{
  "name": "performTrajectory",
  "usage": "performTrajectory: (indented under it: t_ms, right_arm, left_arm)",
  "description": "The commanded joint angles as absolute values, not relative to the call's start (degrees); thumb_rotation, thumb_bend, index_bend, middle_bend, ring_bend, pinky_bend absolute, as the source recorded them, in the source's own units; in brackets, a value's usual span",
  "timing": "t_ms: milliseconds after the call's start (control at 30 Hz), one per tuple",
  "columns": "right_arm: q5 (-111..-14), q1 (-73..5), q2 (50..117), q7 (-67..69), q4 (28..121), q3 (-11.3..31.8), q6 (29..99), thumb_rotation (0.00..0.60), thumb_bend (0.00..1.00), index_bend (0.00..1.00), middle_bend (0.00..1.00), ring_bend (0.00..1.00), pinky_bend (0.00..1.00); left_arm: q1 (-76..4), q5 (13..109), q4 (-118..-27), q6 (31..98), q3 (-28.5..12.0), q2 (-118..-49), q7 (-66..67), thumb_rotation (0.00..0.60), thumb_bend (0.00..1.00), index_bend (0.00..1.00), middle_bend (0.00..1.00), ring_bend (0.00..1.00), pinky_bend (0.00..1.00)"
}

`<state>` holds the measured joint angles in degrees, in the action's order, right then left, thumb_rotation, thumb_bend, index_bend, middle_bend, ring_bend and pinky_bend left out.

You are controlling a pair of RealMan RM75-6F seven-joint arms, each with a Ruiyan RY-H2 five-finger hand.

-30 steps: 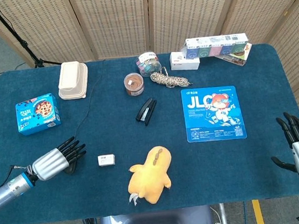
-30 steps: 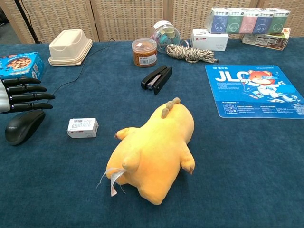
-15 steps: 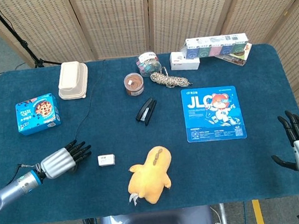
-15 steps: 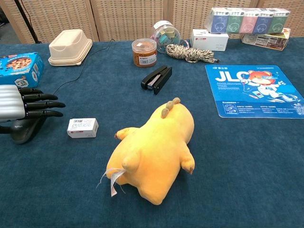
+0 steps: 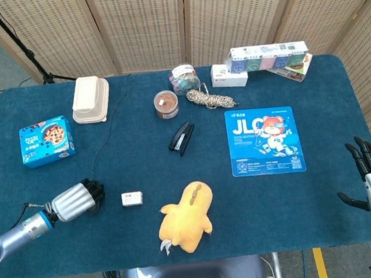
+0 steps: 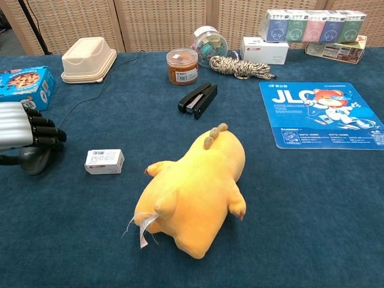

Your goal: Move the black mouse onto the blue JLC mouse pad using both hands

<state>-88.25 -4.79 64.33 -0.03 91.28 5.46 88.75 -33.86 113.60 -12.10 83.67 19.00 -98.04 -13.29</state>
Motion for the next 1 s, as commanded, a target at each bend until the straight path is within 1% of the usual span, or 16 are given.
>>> performTrajectory:
  t_ms: [33, 133, 233, 367, 433, 700, 833, 1000]
  right_arm:
    - [-88.3, -4.9, 64.3, 0.1, 91.4, 5.4, 88.6, 0.600, 0.00, 0.00, 0.00, 0.00, 0.00]
    - [-88.3, -4.9, 64.2, 0.2, 91.5, 5.4, 88.4, 0.600, 0.00, 0.00, 0.00, 0.00, 0.00]
    - [-88.1, -5.0, 64.1, 0.2, 91.5, 5.4, 88.2, 0.600, 0.00, 0.00, 0.00, 0.00, 0.00]
    - [-87.7, -5.1, 64.0, 0.5, 91.5, 5.5, 87.9, 0.600, 0.00, 0.00, 0.00, 0.00, 0.00]
    - [-87.4, -5.0, 63.8, 0.8, 91.5, 5.7, 88.0, 0.600, 0.00, 0.00, 0.00, 0.00, 0.00]
    - [-86.3, -5.0, 63.5, 1.4, 91.3, 5.9, 87.3, 0.600, 0.00, 0.00, 0.00, 0.00, 0.00]
    - [-86.2, -4.9, 63.4, 1.5, 91.5, 5.9, 87.3, 0.600, 0.00, 0.00, 0.00, 0.00, 0.00]
    - [-85.9, -5.1, 63.6, 1.3, 91.4, 6.0, 87.0, 0.600, 0.00, 0.00, 0.00, 0.00, 0.00]
  left_arm:
    - [-35.8, 112.1, -12.8, 86.7, 17.3, -97.9, -12.3, 0.600, 0.36, 0.57, 0.46, 0.44, 0.47]
    - [-38.4, 111.1, -14.1, 88.8, 15.7, -97.8, -10.7, 0.600, 0.36, 0.57, 0.46, 0.43, 0.47]
    - [-42.3, 110.0, -16.9, 89.6, 13.8, -97.9, -9.7, 0.600, 0.35, 0.57, 0.46, 0.43, 0.47]
    - [-47.0, 109.4, -20.4, 88.0, 12.2, -98.4, -7.8, 0.600, 0.35, 0.57, 0.46, 0.43, 0.47]
    - [-50.0, 109.4, -22.9, 86.2, 11.4, -99.1, -6.2, 0.600, 0.35, 0.57, 0.46, 0.43, 0.47]
    - [-56.1, 111.4, -28.3, 77.3, 12.4, -102.4, -0.7, 0.600, 0.35, 0.57, 0.45, 0.42, 0.47]
    - [-57.3, 111.3, -27.5, 73.9, 12.7, -104.6, 0.2, 0.600, 0.35, 0.57, 0.45, 0.41, 0.47]
    - [-58.2, 111.2, -24.9, 71.8, 12.9, -107.3, -0.5, 0.600, 0.35, 0.57, 0.45, 0.41, 0.47]
